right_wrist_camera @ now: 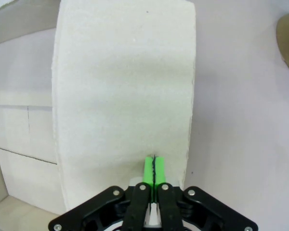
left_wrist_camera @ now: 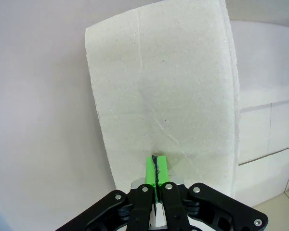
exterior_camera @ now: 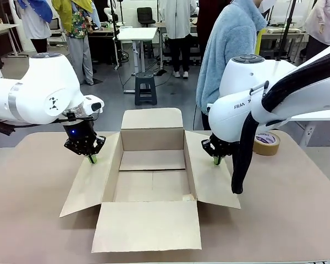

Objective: Wrap the clocks to prevent damage.
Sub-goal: Once the human has placed the objects inside and stepped back, release both hands from the side flaps of the Package Box.

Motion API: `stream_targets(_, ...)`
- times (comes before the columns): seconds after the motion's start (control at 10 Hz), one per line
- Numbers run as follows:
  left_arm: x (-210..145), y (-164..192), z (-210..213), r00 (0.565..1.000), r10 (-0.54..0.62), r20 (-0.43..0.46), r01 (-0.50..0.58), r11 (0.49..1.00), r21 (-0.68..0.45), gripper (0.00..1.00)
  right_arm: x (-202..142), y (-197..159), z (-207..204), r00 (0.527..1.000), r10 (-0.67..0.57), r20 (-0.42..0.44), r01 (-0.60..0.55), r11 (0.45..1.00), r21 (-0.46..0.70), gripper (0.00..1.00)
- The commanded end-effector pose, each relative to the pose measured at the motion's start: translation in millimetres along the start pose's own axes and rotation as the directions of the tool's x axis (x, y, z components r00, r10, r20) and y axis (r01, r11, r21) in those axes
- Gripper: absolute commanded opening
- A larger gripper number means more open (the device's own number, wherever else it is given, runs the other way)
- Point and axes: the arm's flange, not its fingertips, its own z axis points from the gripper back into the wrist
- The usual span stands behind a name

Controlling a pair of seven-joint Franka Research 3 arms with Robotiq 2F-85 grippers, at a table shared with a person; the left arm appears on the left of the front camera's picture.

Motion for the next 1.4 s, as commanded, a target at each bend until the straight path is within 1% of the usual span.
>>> stream_targets(0.0, -1.4, 0.2, -0.3, 1.0, 0.009, -0.005, -0.009, 1.0, 0.008, 0.01, -1.4, 0.9, 1.0, 1.0, 0.0, -0.007, 0.0, 1.0, -0.009, 0.01)
stream_targets(1.3, -1.4, 0.2, -0.3, 1.0, 0.009, -0.005, -0.009, 1.0, 0.008, 0.01, -1.4, 0.9, 1.0, 1.0, 0.0, -0.007, 0.0, 1.0, -0.009, 0.01)
